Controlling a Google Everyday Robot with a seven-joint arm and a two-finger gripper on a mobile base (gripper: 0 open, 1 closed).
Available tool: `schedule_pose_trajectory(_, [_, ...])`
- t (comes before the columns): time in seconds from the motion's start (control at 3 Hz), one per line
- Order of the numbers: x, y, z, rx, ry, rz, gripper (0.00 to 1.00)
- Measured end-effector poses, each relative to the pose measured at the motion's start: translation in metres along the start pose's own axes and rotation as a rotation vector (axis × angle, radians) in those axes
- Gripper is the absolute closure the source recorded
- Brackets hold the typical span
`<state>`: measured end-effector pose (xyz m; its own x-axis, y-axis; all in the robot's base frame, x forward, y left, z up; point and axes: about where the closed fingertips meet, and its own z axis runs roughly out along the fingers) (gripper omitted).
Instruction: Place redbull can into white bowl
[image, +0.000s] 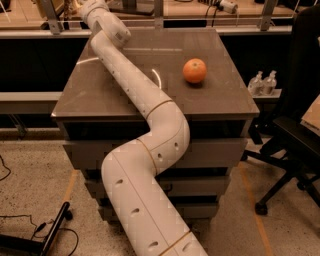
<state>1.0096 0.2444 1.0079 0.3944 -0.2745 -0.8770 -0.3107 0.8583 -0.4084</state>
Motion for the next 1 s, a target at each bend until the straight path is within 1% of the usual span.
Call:
schedule_pose_trajectory(0.33, [-0.0001,0.0010,0.0002,-0.001,0.000,0.000,0.26])
schedule_pose_trajectory(0.67, [-0.0002,0.0015,0.0004,-0.001,0.000,0.000,0.05])
schedule_pose_trajectory(1.0, [-0.0003,0.0021,0.0005,-0.002,0.000,0.000,0.00])
